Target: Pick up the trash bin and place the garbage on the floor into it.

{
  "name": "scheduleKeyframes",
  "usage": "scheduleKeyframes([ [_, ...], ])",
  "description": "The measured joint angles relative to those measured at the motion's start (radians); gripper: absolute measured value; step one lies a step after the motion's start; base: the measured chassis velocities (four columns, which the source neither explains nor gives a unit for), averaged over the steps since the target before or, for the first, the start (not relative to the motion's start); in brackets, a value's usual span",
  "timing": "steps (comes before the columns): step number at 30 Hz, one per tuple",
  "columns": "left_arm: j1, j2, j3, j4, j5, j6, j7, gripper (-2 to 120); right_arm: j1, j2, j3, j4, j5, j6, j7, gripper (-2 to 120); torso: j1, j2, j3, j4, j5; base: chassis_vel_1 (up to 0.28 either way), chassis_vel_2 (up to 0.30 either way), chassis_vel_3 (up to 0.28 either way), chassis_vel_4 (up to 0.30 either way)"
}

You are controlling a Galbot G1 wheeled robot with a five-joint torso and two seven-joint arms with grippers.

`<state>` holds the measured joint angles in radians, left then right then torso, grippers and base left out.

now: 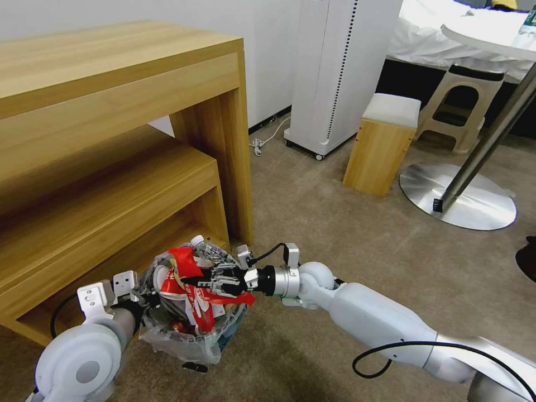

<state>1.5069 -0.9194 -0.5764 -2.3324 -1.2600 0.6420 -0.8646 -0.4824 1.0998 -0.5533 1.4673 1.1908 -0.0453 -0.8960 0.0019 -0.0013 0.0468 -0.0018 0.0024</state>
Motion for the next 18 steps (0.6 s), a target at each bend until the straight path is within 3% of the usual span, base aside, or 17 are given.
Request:
scheduleKeyframes([
  [7,0.000,0.001,0.004,0.001,0.000,0.001,-0.001,0,0.000,-0.038,0.024,0.020,0.002,0.004,0.000,63,0.000,0.000,0.000,0.0000,0.0001,0.000,0.000,0.000,0.000],
  [12,0.001,0.003,0.006,0.001,0.002,0.002,-0.002,0,0.001,-0.064,0.073,0.021,0.007,0.011,0.029,87,0.000,0.000,0.000,0.0000,0.0001,0.000,0.000,0.000,0.000],
  [18,0.001,0.005,0.011,0.001,0.002,0.003,-0.002,0,0.011,-0.064,0.110,0.028,0.018,0.023,0.056,100,0.000,0.000,0.000,0.0001,0.0000,0.000,0.000,0.000,0.000],
])
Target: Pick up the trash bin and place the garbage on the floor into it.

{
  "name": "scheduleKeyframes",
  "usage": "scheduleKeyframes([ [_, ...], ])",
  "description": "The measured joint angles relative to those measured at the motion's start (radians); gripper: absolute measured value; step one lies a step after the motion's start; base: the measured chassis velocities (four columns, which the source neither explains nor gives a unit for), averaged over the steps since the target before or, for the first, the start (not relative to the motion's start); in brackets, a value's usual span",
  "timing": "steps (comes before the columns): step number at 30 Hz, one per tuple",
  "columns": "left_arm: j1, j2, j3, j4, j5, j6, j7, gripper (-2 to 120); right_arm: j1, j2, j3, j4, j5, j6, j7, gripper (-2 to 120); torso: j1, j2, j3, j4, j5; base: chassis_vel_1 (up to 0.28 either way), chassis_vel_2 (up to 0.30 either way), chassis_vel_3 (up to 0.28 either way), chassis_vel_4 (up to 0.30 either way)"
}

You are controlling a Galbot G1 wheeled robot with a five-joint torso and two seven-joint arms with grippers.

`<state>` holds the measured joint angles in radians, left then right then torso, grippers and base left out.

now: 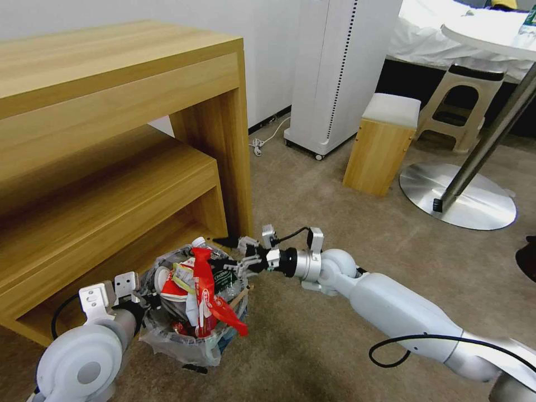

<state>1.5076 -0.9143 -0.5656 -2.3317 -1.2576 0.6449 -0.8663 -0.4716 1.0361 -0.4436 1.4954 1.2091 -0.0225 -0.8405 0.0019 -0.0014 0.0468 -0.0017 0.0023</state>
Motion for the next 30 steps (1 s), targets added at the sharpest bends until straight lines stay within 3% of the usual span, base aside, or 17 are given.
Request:
scheduleKeyframes([
  [5,0.003,0.011,-0.003,0.000,-0.020,0.002,-0.008,0,0.006,-0.003,0.057,0.025,0.016,0.008,0.045,100,0.000,0.000,0.000,0.0001,0.0001,0.000,0.000,0.000,0.000],
  [8,0.014,0.030,-0.004,-0.009,-0.091,0.009,-0.045,0,-0.006,-0.039,0.131,0.086,0.031,0.038,0.132,100,0.000,0.000,0.000,0.0000,0.0000,0.000,0.000,0.000,0.000],
  [16,0.025,0.037,0.038,0.014,-0.162,0.020,-0.088,0,-0.076,-0.125,0.281,0.205,0.001,0.080,0.174,100,0.000,0.000,0.000,-0.0002,0.0002,0.000,0.000,0.000,0.000],
  [21,0.000,0.003,0.084,0.089,-0.163,0.023,-0.098,0,-0.156,-0.158,0.421,0.279,-0.112,0.096,0.212,100,0.000,0.000,0.000,-0.0003,-0.0001,0.000,0.000,0.000,0.000],
  [30,-0.031,-0.067,0.097,0.168,-0.148,0.024,-0.070,0,-0.284,-0.137,0.570,0.336,-0.210,0.093,0.301,100,0.000,0.000,0.000,0.0000,0.0003,0.000,0.000,0.000,0.000],
])
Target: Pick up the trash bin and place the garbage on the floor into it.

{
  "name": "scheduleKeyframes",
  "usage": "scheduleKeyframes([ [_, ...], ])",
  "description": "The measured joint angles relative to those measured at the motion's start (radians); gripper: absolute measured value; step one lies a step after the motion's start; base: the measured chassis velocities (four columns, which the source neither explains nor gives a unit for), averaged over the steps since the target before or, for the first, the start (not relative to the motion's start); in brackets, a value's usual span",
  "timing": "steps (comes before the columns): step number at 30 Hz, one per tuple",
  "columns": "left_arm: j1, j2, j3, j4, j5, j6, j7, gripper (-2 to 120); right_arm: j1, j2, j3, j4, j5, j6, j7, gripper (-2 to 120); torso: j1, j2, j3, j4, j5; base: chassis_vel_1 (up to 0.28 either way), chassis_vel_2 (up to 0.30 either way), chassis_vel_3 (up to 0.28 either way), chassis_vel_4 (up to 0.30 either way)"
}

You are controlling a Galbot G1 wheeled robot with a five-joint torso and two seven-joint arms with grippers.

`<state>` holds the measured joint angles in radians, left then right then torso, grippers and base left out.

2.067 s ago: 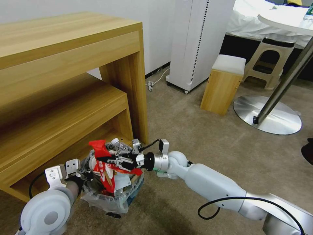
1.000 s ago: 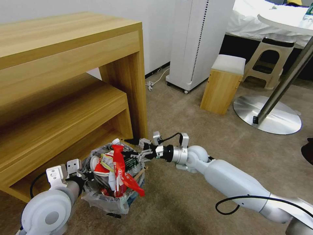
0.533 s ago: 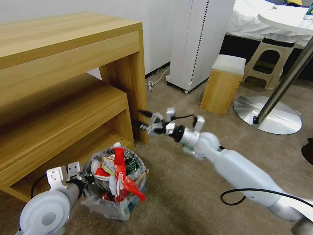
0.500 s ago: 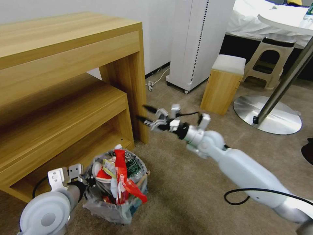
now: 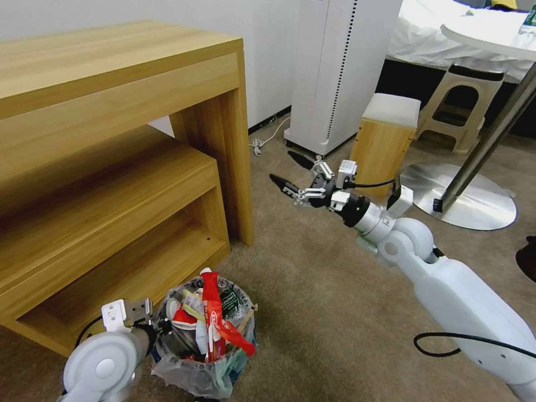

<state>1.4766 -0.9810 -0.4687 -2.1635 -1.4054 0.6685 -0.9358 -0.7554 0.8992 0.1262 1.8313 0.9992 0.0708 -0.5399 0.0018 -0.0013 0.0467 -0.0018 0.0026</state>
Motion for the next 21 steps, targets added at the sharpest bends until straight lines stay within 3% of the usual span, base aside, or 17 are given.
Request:
scheduleKeyframes([
  [12,0.001,-0.013,0.005,0.019,0.030,-0.002,0.041,0,-0.113,0.018,0.134,0.038,-0.023,-0.002,0.004,100,0.000,0.000,0.000,0.0000,-0.0002,0.000,0.000,0.000,0.000],
  [21,0.024,0.028,-0.026,-0.060,0.076,-0.002,0.029,30,-0.174,0.024,0.226,0.064,-0.052,-0.004,0.022,100,0.000,0.000,0.000,-0.0001,-0.0003,0.000,0.000,0.000,0.000],
])
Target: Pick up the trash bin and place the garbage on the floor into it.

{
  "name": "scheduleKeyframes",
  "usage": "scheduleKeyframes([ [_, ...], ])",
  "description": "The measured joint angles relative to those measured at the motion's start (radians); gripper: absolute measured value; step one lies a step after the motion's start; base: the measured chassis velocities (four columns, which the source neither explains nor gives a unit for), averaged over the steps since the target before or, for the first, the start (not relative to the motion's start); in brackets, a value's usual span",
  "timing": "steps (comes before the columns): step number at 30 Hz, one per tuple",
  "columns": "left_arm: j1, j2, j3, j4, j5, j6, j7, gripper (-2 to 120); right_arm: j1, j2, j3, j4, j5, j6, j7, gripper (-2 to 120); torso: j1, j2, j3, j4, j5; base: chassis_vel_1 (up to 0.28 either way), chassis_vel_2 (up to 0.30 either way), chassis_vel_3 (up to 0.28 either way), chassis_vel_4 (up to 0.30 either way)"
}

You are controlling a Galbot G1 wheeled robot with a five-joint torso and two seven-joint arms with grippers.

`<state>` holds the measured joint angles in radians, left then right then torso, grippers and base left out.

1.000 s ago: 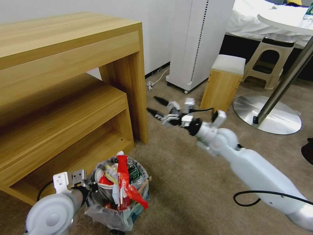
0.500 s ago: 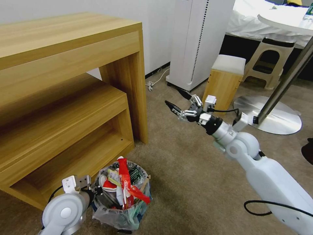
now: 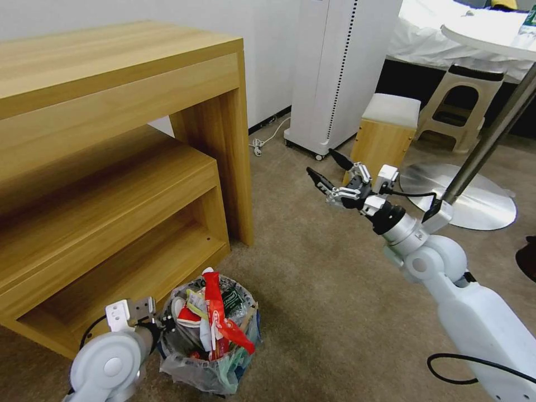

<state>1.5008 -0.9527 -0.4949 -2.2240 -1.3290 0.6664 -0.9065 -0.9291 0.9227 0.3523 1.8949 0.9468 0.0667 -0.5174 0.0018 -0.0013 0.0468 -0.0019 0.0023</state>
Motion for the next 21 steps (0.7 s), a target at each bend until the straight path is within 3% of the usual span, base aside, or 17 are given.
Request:
scheduleKeyframes([
  [5,0.036,0.040,-0.031,-0.069,0.013,-0.002,-0.040,50,-0.069,0.003,0.086,0.019,-0.092,-0.006,0.078,100,0.000,0.000,0.000,0.0000,0.0002,0.000,0.000,0.000,0.000],
  [11,0.061,0.036,-0.052,-0.151,0.052,-0.015,-0.043,71,-0.150,0.023,0.200,0.067,-0.220,-0.026,0.196,100,0.000,0.000,0.000,0.0001,0.0001,0.000,0.000,0.000,0.000],
  [13,0.072,0.023,-0.053,-0.179,0.156,-0.043,0.002,80,-0.218,0.042,0.284,0.118,-0.267,-0.065,0.271,100,0.000,0.000,0.000,0.0003,0.0000,0.000,0.000,0.000,0.000],
  [14,0.072,0.023,-0.053,-0.179,0.156,-0.043,0.002,80,-0.218,0.042,0.284,0.118,-0.267,-0.065,0.271,100,0.000,0.000,0.000,0.0003,0.0000,0.000,0.000,0.000,0.000],
  [17,0.099,0.015,-0.049,-0.202,0.390,-0.115,0.132,95,-0.370,0.099,0.442,0.217,-0.295,-0.150,0.431,100,0.000,0.000,0.000,-0.0003,0.0000,0.000,0.000,0.000,0.000],
  [18,0.099,0.015,-0.049,-0.202,0.390,-0.115,0.132,95,-0.370,0.099,0.442,0.217,-0.295,-0.150,0.431,100,0.000,0.000,0.000,-0.0003,0.0000,0.000,0.000,0.000,0.000],
  [21,0.147,-0.015,-0.041,-0.217,0.589,-0.233,0.279,99,-0.466,0.180,0.534,0.237,-0.349,-0.106,0.458,100,0.000,0.000,0.000,-0.0003,0.0004,0.000,0.000,0.000,0.000],
])
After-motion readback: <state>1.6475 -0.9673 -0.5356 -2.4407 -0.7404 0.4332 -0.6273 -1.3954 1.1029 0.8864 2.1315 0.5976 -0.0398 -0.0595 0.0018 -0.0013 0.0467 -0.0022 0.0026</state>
